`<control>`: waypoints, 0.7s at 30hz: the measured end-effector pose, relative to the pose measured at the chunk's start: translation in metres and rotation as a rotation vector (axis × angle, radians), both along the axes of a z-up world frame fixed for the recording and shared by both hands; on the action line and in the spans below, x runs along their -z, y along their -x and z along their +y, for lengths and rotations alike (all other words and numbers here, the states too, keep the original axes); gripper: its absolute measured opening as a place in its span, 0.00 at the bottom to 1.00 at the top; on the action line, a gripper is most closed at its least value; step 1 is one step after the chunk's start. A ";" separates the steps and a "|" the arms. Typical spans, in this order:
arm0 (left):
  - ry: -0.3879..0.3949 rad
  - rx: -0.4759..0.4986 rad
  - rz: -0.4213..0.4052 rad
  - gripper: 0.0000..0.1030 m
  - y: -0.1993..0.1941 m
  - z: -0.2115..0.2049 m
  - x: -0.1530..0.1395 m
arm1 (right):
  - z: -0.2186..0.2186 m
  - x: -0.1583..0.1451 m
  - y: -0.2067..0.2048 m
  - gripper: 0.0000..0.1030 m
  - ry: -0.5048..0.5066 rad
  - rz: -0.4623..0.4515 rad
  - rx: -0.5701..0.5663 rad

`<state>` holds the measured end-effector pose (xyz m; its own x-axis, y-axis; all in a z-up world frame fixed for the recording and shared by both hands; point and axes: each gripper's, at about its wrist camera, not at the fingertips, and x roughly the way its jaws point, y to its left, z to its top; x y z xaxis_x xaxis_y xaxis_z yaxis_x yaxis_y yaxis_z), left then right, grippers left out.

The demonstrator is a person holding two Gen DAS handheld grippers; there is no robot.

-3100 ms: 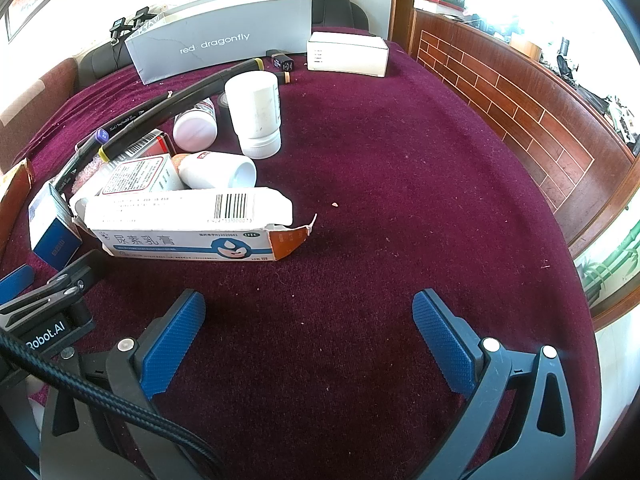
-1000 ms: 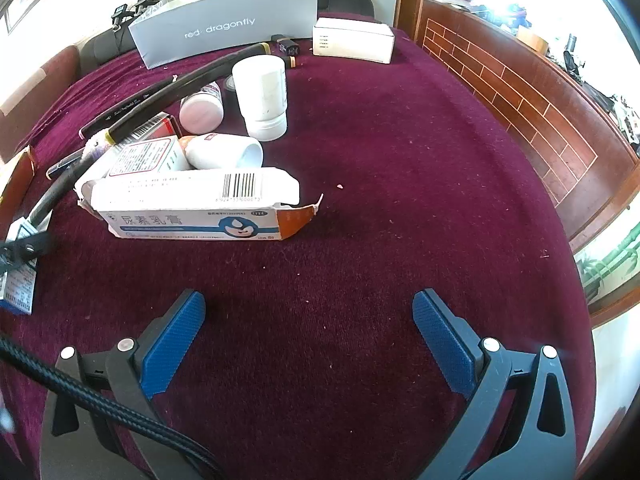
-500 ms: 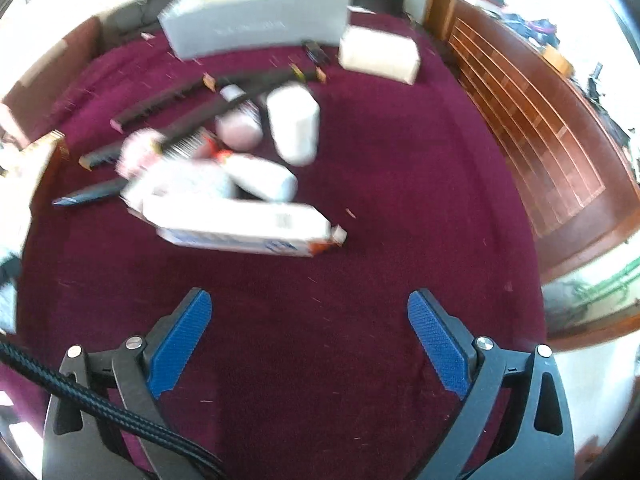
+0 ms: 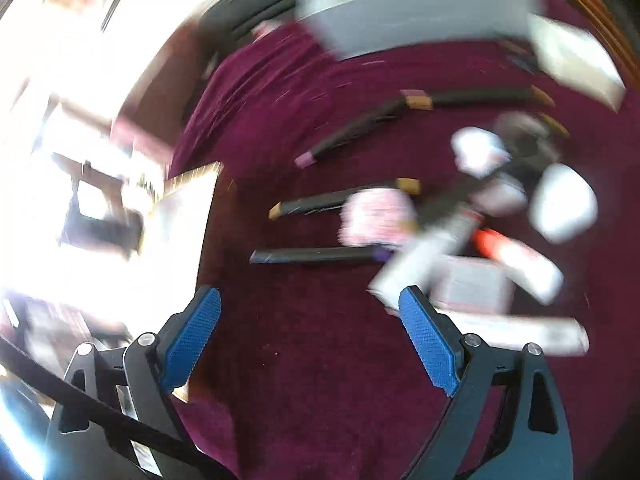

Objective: Organize objects
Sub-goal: 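Carry the blue-and-white box toward the white tray with the left gripper, then lower the box into the tray with the left gripper while the right gripper carries a purple-capped marker there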

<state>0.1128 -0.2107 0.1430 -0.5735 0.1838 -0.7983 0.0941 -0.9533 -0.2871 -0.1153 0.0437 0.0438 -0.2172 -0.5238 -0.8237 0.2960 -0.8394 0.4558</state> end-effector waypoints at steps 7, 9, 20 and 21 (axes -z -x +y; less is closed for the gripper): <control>-0.080 -0.026 0.015 0.28 -0.003 -0.040 0.016 | -0.106 0.034 -0.009 0.88 -0.485 0.230 -0.382; -0.091 -0.031 0.014 0.28 -0.002 -0.049 0.021 | -0.119 0.050 -0.006 0.76 -0.555 0.225 -0.445; -0.131 -0.020 -0.005 0.28 0.015 -0.079 0.040 | -0.113 0.059 0.024 0.24 -0.413 -0.064 -0.317; -0.133 -0.017 -0.006 0.28 0.018 -0.080 0.041 | -0.107 0.058 0.023 0.24 -0.355 -0.118 -0.285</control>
<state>0.0948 -0.2908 0.1024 -0.5726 0.2787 -0.7710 0.1116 -0.9052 -0.4101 -0.1378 -0.0636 -0.0145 0.0007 -0.2302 -0.9731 0.5008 -0.8422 0.1996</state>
